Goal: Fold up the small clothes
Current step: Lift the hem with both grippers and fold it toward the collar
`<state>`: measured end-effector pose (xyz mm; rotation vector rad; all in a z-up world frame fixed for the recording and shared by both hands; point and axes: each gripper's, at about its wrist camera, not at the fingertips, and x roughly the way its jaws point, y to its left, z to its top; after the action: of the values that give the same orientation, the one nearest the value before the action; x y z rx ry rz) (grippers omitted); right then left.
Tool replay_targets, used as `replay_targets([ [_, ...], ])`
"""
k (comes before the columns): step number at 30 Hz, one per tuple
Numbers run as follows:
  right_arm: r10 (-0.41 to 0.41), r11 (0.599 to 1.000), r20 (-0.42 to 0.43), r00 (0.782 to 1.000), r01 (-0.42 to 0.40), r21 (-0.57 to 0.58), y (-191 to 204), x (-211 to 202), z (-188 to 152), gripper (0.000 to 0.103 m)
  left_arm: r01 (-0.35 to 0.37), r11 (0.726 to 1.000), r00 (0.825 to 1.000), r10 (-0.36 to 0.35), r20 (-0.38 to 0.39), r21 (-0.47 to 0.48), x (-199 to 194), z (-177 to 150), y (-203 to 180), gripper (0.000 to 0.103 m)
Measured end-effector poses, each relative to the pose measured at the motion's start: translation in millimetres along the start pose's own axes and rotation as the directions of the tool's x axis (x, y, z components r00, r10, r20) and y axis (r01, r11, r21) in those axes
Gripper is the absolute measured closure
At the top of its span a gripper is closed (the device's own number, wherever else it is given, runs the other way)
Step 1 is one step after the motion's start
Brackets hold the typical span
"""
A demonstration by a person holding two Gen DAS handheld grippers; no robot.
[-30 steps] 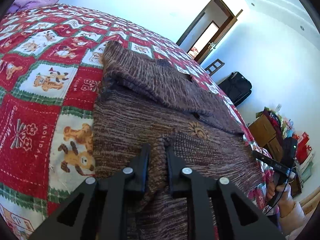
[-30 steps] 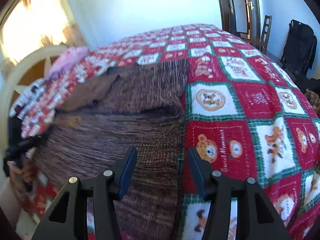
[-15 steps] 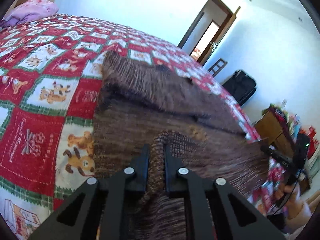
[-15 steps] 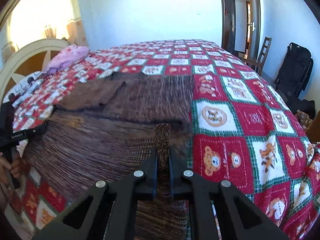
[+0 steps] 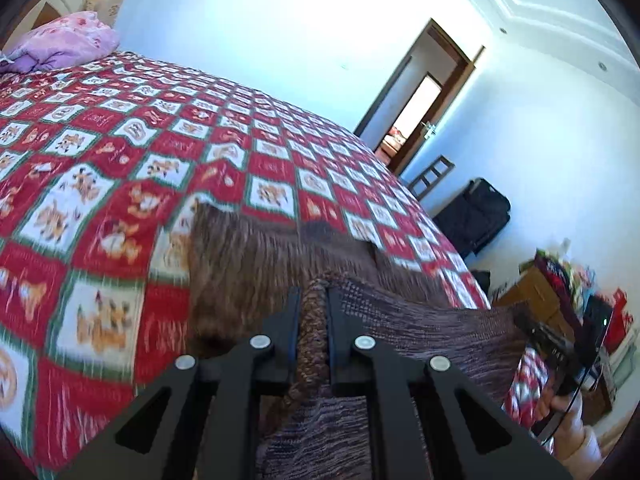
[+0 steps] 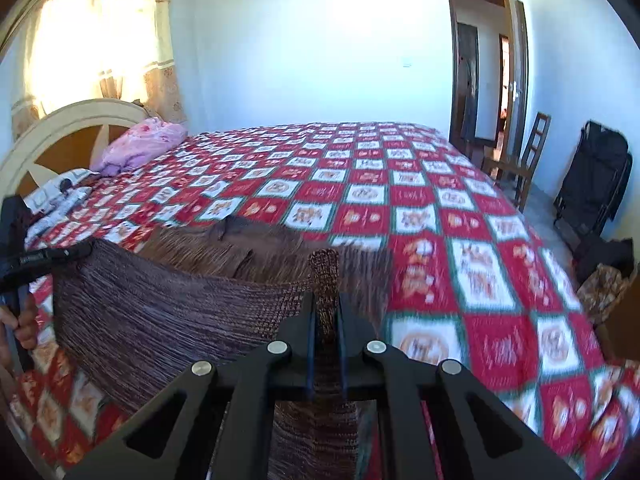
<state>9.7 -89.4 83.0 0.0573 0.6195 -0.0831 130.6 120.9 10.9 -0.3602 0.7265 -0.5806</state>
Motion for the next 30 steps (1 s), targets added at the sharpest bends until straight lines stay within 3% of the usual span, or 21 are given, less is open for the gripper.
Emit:
replay_targets([
  [11, -0.063, 0.998, -0.011, 0.998, 0.063, -0.012, -33.6, 109.4, 64.7, 0.095, -0.074, 0.996, 0.997, 0.074, -0.009, -0.041, 87.5, 65.3, 30.2, 0.092],
  [14, -0.099, 0.995, -0.045, 0.994, 0.098, -0.022, -39.1, 147.3, 60.7, 0.095, -0.088, 0.995, 0.996, 0.086, -0.039, -0.051, 121.1, 67.8, 43.9, 0.092],
  [17, -0.127, 0.992, -0.101, 0.987, 0.125, -0.030, -43.6, 189.7, 40.7, 0.095, -0.160, 0.984, 0.984, 0.153, -0.089, -0.082, 151.2, 60.1, 64.3, 0.092],
  [18, -0.124, 0.992, -0.121, 0.985, 0.122, -0.028, -45.0, 197.9, 35.7, 0.094, -0.165, 0.978, 0.982, 0.151, -0.117, -0.124, 157.9, 57.6, 73.7, 0.087],
  [20, -0.110, 0.994, -0.164, 0.980, 0.112, 0.004, -52.6, 207.3, 31.7, 0.094, -0.129, 0.965, 0.988, 0.107, -0.108, -0.230, 153.8, 57.0, 90.9, 0.082],
  [23, -0.086, 0.994, -0.147, 0.985, 0.094, 0.047, -61.5, 205.0, 29.9, 0.094, -0.187, 0.933, 0.982, 0.171, -0.078, -0.307, 141.0, 59.0, 110.0, 0.081],
  [25, -0.079, 0.994, -0.165, 0.983, 0.090, 0.061, -64.4, 208.2, 28.2, 0.093, -0.149, 0.915, 0.989, 0.129, -0.079, -0.375, 138.1, 58.3, 123.1, 0.081],
  [27, -0.084, 0.993, -0.188, 0.979, 0.098, 0.068, -67.3, 213.3, 26.6, 0.092, -0.165, 0.915, 0.986, 0.144, -0.085, -0.369, 134.7, 59.7, 122.8, 0.081],
  [30, -0.083, 0.990, -0.203, 0.976, 0.104, 0.092, -72.3, 216.6, 26.4, 0.084, -0.263, 0.933, 0.965, 0.250, -0.085, -0.245, 124.0, 67.9, 100.4, 0.081],
])
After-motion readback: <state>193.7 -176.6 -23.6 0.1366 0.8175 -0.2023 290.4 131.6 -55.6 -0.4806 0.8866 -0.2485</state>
